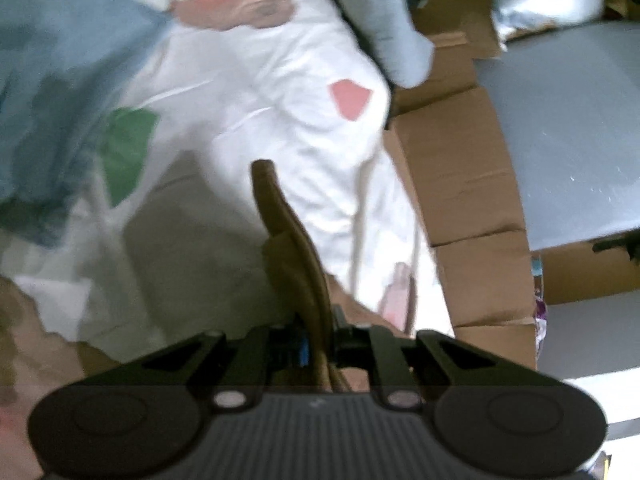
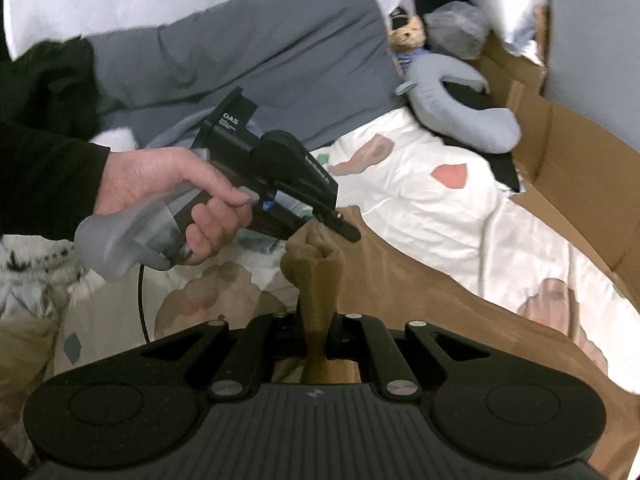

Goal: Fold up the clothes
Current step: 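Lift the pinched brown shirt corner up with both tools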

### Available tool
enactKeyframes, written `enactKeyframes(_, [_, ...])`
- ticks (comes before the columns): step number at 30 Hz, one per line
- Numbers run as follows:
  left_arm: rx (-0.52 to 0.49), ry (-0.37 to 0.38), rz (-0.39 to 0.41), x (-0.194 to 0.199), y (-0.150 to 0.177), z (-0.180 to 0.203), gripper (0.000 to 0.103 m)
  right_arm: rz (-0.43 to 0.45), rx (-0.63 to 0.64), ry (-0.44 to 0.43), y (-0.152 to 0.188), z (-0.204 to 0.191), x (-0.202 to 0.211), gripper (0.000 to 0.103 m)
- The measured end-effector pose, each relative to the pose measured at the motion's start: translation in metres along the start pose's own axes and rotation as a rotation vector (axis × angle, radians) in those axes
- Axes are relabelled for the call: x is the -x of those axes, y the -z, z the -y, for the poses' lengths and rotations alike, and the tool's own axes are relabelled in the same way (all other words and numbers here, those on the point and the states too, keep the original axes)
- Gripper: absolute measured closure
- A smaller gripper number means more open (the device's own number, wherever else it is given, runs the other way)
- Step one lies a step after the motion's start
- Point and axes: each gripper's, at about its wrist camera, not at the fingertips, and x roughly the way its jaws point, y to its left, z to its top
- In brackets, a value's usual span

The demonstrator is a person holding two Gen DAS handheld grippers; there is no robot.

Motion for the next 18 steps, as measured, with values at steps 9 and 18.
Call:
enactKeyframes(9, [-0.095, -0.001, 0.006, -0.009, 0.018, 0.083, 0.093, 0.05, -0.059, 0.043, 0.015, 0.027, 0.047, 0.101])
enactKeyframes(18, [-0.226, -0.037, -0.038, -0.039, 0.044, 0.148, 0.093, 0.09, -0.203, 0.112, 0.049, 0.058, 0.089, 0.101])
